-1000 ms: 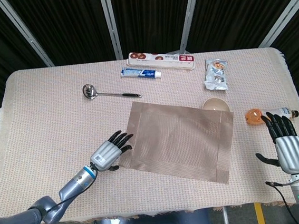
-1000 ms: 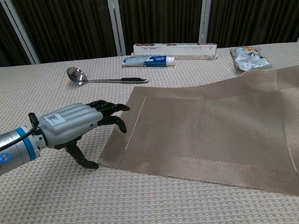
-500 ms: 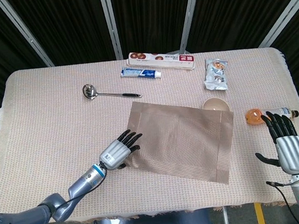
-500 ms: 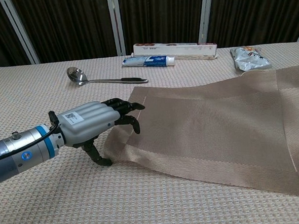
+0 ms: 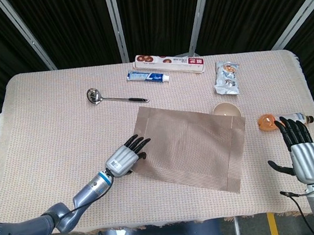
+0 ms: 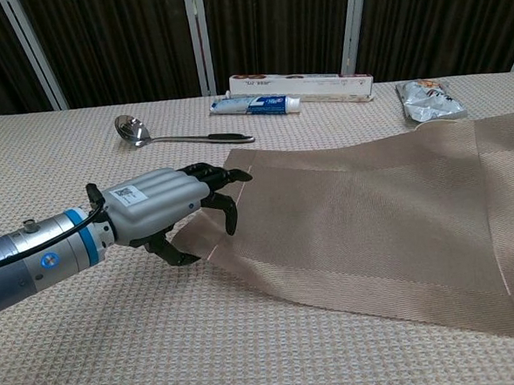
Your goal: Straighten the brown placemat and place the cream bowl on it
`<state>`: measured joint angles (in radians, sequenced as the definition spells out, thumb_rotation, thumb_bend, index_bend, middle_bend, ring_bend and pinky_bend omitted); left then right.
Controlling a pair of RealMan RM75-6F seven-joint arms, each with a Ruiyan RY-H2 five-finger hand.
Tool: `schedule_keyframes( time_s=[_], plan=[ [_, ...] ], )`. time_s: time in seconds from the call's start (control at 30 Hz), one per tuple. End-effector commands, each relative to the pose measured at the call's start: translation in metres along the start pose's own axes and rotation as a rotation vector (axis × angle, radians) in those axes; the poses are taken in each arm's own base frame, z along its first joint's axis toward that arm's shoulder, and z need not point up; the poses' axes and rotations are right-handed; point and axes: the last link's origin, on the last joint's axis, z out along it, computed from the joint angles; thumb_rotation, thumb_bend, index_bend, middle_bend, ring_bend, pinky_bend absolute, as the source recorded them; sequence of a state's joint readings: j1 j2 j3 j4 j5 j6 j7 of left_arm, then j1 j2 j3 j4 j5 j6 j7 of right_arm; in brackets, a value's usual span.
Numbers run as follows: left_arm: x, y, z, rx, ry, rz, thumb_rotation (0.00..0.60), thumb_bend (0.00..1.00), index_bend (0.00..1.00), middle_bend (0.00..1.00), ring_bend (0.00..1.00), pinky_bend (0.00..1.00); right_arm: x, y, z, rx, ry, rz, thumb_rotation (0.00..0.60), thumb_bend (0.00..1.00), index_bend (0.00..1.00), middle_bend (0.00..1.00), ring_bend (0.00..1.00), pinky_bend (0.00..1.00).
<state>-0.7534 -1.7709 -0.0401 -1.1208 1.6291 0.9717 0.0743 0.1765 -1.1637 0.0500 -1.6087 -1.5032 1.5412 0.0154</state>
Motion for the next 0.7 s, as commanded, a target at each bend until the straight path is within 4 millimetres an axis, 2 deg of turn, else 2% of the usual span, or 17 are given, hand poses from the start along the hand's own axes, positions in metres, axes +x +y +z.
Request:
schedule_keyframes(
  time_s=[0.03,0.2,0.47,0.7],
  plan=[
    [-0.002,0.002,0.000,0.000,-0.006,-0.006,0.600,0.40,0.49,0.00,0.00,0.00,0.001,-0.001,0.000,0.004,0.005,0.005,0.600,0.00,0.00,0.00,0.00,0.00],
    [-0.005,0.007,0.001,0.001,-0.004,-0.029,0.600,0.39,0.64,0.00,0.00,0.00,0.003,-0.001,-0.002,0.011,0.010,0.017,0.600,0.00,0.00,0.00,0.00,0.00],
    [0.003,0.012,-0.007,-0.020,0.034,-0.023,0.600,0.40,0.71,0.00,0.00,0.00,0.004,-0.002,-0.003,0.020,0.015,0.022,0.600,0.00,0.00,0.00,0.00,0.00],
    [0.006,0.017,-0.053,0.046,-0.043,-0.036,0.600,0.41,0.72,0.00,0.00,0.00,0.006,-0.004,-0.005,0.027,0.020,0.027,0.600,0.00,0.00,0.00,0.00,0.00]
  ],
)
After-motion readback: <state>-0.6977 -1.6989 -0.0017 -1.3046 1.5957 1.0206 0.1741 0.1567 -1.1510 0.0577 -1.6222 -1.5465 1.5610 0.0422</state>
